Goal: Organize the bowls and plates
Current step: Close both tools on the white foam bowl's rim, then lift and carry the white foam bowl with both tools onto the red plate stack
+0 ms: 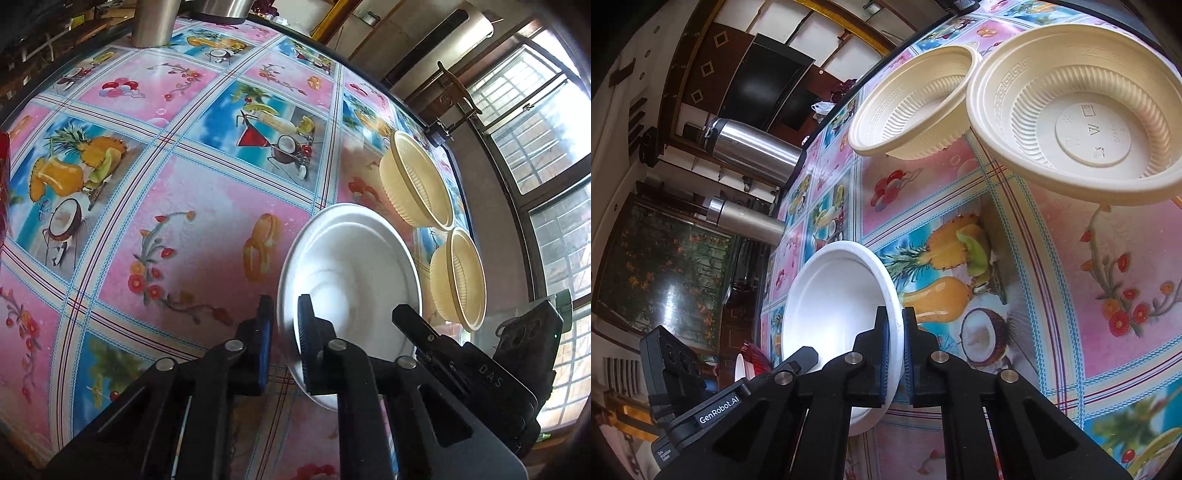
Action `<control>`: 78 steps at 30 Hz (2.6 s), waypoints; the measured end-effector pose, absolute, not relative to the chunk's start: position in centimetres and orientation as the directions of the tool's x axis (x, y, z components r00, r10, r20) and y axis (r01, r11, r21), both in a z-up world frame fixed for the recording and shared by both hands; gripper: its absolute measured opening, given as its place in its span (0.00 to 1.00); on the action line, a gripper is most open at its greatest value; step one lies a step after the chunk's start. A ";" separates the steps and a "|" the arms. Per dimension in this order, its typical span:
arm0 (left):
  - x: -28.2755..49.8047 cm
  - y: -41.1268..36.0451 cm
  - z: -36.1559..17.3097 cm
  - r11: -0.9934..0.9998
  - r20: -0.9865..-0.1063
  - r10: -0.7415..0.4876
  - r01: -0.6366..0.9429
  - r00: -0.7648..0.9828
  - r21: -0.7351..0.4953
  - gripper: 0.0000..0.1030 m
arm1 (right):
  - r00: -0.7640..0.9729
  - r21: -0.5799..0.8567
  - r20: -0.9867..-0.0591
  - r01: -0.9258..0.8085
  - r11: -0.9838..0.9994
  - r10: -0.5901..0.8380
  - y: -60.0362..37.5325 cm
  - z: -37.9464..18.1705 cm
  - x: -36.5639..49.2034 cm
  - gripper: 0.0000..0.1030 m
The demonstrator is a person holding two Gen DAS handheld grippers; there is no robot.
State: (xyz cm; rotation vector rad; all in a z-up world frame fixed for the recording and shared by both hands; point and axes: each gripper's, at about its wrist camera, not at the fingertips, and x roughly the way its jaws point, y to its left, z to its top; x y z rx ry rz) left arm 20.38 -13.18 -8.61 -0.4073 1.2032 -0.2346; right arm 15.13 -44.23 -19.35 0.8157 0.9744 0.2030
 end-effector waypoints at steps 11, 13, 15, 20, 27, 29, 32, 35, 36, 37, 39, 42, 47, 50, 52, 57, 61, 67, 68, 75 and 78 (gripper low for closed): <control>19.3 -12.5 -8.8 0.901 -0.847 -0.392 -0.034 0.360 -0.432 0.08 | 0.575 0.689 -0.654 0.184 0.701 0.492 -43.3 -19.6 15.0 0.07; 18.7 -12.3 -8.6 0.908 -0.847 -0.380 -0.025 0.372 -0.419 0.08 | 0.576 0.689 -0.652 0.178 0.702 0.494 -42.9 -19.7 14.6 0.07; 18.1 -11.8 -8.6 0.910 -0.847 -0.376 -0.023 0.376 -0.414 0.08 | 0.581 0.692 -0.646 0.172 0.701 0.495 -42.5 -19.8 13.9 0.07; 16.1 -10.6 -8.7 0.912 -0.847 -0.382 0.005 0.370 -0.410 0.08 | 0.601 0.690 -0.634 0.155 0.707 0.487 -41.2 -19.8 10.8 0.07; 12.2 -9.6 -8.6 0.919 -0.849 -0.387 0.077 0.358 -0.387 0.08 | 0.563 0.626 -0.689 0.143 0.766 0.458 -39.5 -19.1 6.9 0.07; 11.0 -9.2 -8.7 0.919 -0.850 -0.389 0.090 0.355 -0.383 0.08 | 0.550 0.611 -0.703 0.141 0.779 0.451 -38.9 -18.9 5.8 0.07; 9.6 -8.5 -8.8 0.914 -0.847 -0.403 0.109 0.347 -0.391 0.08 | 0.535 0.579 -0.727 0.143 0.802 0.430 -38.1 -18.7 4.3 0.07; 8.3 -7.4 -8.9 0.912 -0.845 -0.409 0.120 0.344 -0.393 0.09 | 0.516 0.560 -0.744 0.137 0.817 0.424 -36.9 -18.4 3.2 0.07; 8.1 -7.0 -9.0 0.910 -0.844 -0.412 0.119 0.343 -0.396 0.09 | 0.511 0.555 -0.749 0.133 0.821 0.423 -36.4 -18.3 2.9 0.07; 7.7 -6.2 -9.1 0.907 -0.842 -0.420 0.113 0.339 -0.406 0.09 | 0.504 0.548 -0.753 0.128 0.826 0.422 -35.8 -18.2 2.6 0.07; 7.3 -4.9 -9.2 0.904 -0.840 -0.425 0.099 0.337 -0.417 0.09 | 0.485 0.540 -0.762 0.112 0.834 0.429 -34.4 -17.9 2.4 0.07; 6.4 -2.2 -8.8 0.901 -0.832 -0.425 0.080 0.357 -0.426 0.09 | 0.467 0.525 -0.768 0.069 0.848 0.437 -31.9 -17.1 2.3 0.07; 4.7 1.4 -8.3 0.907 -0.830 -0.404 0.053 0.385 -0.417 0.09 | 0.444 0.488 -0.780 -0.012 0.873 0.442 -27.5 -15.7 1.9 0.07; 3.8 3.2 -8.1 0.909 -0.829 -0.395 0.038 0.396 -0.416 0.09 | 0.428 0.474 -0.786 -0.048 0.879 0.447 -25.5 -15.5 1.5 0.07; 3.3 4.0 -8.1 0.910 -0.830 -0.392 0.033 0.397 -0.413 0.09 | 0.415 0.466 -0.792 -0.063 0.882 0.448 -24.5 -15.5 1.1 0.08; 2.9 5.2 -7.3 0.907 -0.815 -0.395 0.039 0.424 -0.419 0.09 | 0.413 0.476 -0.783 -0.081 0.876 0.464 -23.3 -15.0 0.7 0.08; 2.7 5.7 -5.9 0.919 -0.802 -0.367 0.054 0.471 -0.390 0.09 | 0.433 0.469 -0.773 -0.102 0.877 0.464 -22.7 -13.7 0.7 0.08; 3.7 7.9 -3.4 0.929 -0.775 -0.333 0.045 0.537 -0.368 0.09 | 0.461 0.474 -0.741 -0.158 0.866 0.489 -20.1 -11.1 2.2 0.08; 3.9 8.5 -2.9 0.931 -0.770 -0.323 0.039 0.550 -0.363 0.09 | 0.465 0.475 -0.734 -0.170 0.864 0.495 -19.4 -10.6 2.5 0.08; 6.6 12.4 -0.2 0.953 -0.746 -0.216 -0.031 0.629 -0.303 0.09 | 0.517 0.452 -0.691 -0.238 0.860 0.506 -13.9 -7.9 6.0 0.08; 8.0 13.9 0.2 0.955 -0.739 -0.169 -0.077 0.652 -0.287 0.09 | 0.546 0.434 -0.674 -0.251 0.865 0.497 -11.8 -7.4 7.5 0.08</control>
